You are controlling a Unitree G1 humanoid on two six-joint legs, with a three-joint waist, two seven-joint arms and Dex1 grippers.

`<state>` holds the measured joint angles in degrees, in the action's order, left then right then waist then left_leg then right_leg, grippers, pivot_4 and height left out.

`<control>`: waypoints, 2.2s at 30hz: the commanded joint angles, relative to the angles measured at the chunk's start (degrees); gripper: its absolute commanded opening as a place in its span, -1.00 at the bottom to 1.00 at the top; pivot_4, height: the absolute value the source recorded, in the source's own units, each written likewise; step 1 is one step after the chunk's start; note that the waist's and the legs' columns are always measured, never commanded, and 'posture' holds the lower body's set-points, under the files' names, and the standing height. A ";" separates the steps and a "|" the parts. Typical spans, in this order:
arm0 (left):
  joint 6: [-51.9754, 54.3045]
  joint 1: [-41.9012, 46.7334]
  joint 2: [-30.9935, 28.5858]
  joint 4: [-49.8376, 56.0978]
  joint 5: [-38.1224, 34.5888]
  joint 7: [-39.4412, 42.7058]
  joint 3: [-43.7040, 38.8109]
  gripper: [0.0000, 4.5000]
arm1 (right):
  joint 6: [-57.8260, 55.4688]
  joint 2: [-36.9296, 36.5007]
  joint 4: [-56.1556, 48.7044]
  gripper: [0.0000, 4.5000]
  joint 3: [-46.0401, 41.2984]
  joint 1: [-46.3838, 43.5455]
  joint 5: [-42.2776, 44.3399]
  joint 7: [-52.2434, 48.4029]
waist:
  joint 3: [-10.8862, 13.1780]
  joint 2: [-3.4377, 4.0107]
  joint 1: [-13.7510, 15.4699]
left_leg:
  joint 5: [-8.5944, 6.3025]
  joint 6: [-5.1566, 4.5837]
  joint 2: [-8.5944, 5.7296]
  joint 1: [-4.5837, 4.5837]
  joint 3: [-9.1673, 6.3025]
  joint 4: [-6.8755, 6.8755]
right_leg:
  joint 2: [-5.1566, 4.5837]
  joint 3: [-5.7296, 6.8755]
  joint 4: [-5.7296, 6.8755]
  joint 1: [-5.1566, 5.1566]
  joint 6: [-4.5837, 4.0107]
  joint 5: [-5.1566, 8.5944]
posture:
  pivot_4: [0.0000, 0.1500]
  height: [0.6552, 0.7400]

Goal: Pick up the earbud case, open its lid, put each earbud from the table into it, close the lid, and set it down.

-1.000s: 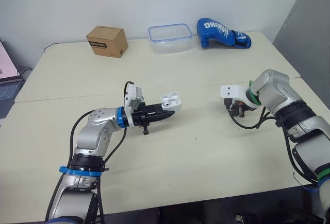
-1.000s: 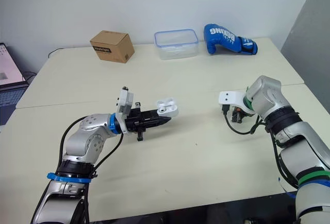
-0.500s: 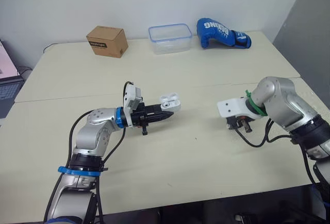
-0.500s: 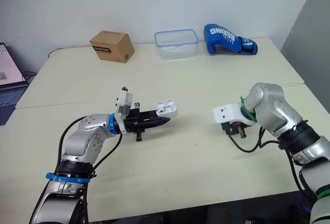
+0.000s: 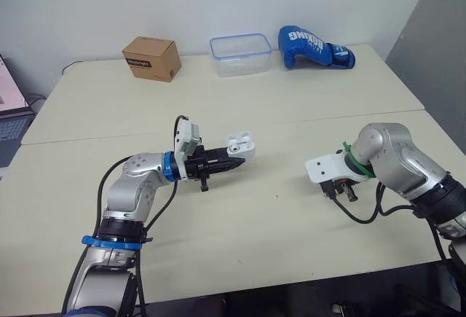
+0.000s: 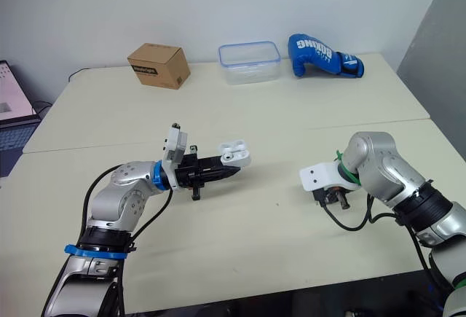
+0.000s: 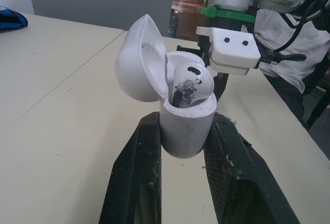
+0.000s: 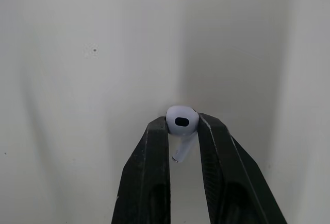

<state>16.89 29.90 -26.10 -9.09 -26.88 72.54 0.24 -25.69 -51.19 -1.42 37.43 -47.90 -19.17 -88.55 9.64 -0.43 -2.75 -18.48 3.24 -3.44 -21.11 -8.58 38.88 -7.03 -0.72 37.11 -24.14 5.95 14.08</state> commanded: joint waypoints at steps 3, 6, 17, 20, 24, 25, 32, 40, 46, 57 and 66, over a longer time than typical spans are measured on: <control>-0.79 0.16 -0.15 2.07 -0.76 -0.25 -0.34 -0.66 | -0.27 -0.18 -0.64 -0.66 -0.12 0.03 -1.14 -2.41 | 0.00 0.00 0.00 | 0.00 0.00 0.00 0.00 0.00 0.00 | 0.00 -0.01 0.00 0.00 0.00 0.00 | 1.00 0.78; -0.86 0.21 -0.07 2.05 -0.75 -0.36 -0.24 -0.66 | -0.62 0.26 -0.65 -0.38 0.19 0.09 -1.94 -1.90 | 0.00 0.00 0.00 | 0.00 0.00 0.00 0.00 0.00 0.00 | 0.00 0.00 0.00 0.00 0.00 0.00 | 1.00 0.78; -1.47 0.86 0.23 1.20 -0.52 -0.35 -0.04 -0.66 | -1.67 0.15 -3.31 -0.38 0.08 0.18 -4.36 -2.08 | 0.00 0.00 0.02 | 0.00 0.00 0.00 0.00 0.00 0.01 | 0.00 0.00 0.00 0.01 0.00 0.00 | 1.00 0.78; -1.57 0.91 0.30 1.17 -0.53 -0.32 -0.02 -0.66 | -2.87 0.35 -4.88 -0.38 0.14 0.81 -5.09 -2.14 | 0.00 0.00 0.02 | 0.00 0.00 0.00 0.00 0.00 0.01 | 0.00 0.00 0.00 0.00 0.00 0.00 | 1.00 0.78; -1.72 0.97 0.38 1.05 -0.51 -0.31 0.03 -0.66 | -4.22 0.31 -6.73 -0.38 0.13 1.75 -5.73 -2.42 | 0.00 0.00 0.04 | 0.00 0.00 0.00 0.00 0.01 0.01 | 0.00 0.00 0.00 0.01 0.00 0.00 | 1.00 0.78; -1.75 1.01 0.44 1.00 -0.49 -0.35 0.08 -0.66 | -4.43 0.31 -6.93 -0.38 0.13 1.92 -5.84 -2.41 | 0.00 0.00 0.04 | 0.00 0.00 0.00 0.01 0.00 0.01 | 0.00 0.00 0.00 0.01 0.00 0.00 | 1.00 0.78; -1.87 0.92 0.46 1.03 -0.56 -0.38 0.24 -0.66 | -5.14 0.21 -7.89 -0.38 0.32 2.92 -6.95 -2.04 | 0.00 0.00 0.06 | 0.00 0.00 0.00 0.00 0.00 0.01 | 0.00 0.00 0.00 0.02 0.00 0.00 | 1.00 0.78; -2.03 1.12 0.48 0.79 -0.44 -0.42 0.27 -0.66 | -5.62 0.48 -8.54 -0.38 0.58 3.38 -8.15 -2.20 | 0.00 0.00 0.14 | 0.00 0.00 0.00 0.01 -0.01 0.01 | 0.00 0.01 0.00 0.03 0.00 0.00 | 1.00 0.78; -2.25 1.28 0.53 0.41 -0.36 -0.41 0.23 -0.66 | -6.22 0.69 -8.94 -0.76 0.76 3.29 -8.59 -2.41 | -0.01 -0.01 0.17 | 0.00 0.00 0.00 0.02 0.00 0.02 | 0.00 0.00 0.00 0.04 0.00 0.00 | 1.00 0.78; -3.01 0.76 0.80 0.29 -0.32 -0.72 -0.01 -0.66 | -9.95 1.07 -9.81 -0.83 -1.88 2.64 -7.35 -1.53 | -0.01 -0.02 0.18 | 0.00 0.00 0.00 0.04 0.00 0.03 | 0.00 -0.01 0.02 0.05 0.00 0.00 | 1.00 0.78; -5.42 3.43 0.27 -6.03 0.37 1.00 -0.36 -0.66 | -32.38 14.00 -19.30 -0.83 -23.93 7.19 5.66 12.73 | -0.01 -0.02 0.69 | 0.00 0.00 -0.01 0.02 -0.07 0.03 | 0.01 0.02 0.06 0.02 -0.02 -0.01 | 1.00 0.78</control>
<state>12.85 32.17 -25.51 -15.28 -26.36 73.10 0.73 -54.84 -37.55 -17.98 17.87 -40.91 -15.76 -78.73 9.63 -0.45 -2.06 -18.48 3.24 -3.44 -21.10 -8.67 38.92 -7.02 -0.67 37.16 -24.10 5.93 14.06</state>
